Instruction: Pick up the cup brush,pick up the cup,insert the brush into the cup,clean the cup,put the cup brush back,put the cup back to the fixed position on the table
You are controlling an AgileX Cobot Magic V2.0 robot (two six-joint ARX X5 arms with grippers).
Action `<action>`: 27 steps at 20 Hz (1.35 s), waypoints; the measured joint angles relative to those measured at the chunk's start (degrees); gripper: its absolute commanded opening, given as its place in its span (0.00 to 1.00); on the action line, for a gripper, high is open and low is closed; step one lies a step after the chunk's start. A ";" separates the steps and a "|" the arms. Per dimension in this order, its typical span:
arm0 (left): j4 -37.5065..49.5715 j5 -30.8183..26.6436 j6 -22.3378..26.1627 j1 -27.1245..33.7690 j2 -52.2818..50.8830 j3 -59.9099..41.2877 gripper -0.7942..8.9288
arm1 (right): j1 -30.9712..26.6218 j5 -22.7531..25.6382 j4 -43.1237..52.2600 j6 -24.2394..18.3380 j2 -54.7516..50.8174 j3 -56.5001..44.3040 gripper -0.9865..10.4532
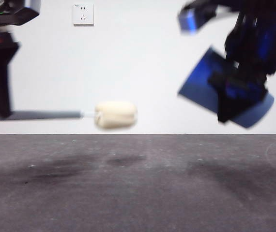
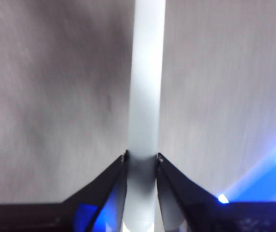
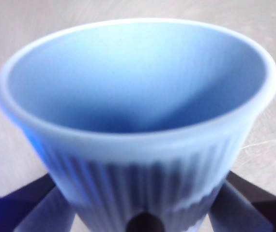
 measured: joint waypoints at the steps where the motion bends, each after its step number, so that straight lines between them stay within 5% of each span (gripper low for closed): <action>1: 2.95 0.04 -2.99 0.50 0.02 0.00 0.07 | -0.44 -0.98 0.33 2.34 -2.29 0.00 0.08; 11: 20.48 -0.35 -29.29 2.73 8.57 0.00 0.07 | -1.46 -7.43 6.78 13.90 -13.55 0.04 0.08; 18: 25.05 -2.95 -32.26 -3.39 21.86 0.00 0.07 | -1.49 -9.97 8.31 17.31 -13.53 0.04 0.08; 27: 27.41 -7.15 -34.45 -5.44 24.92 0.00 0.08 | -1.46 -10.23 8.28 19.43 -13.53 0.04 0.08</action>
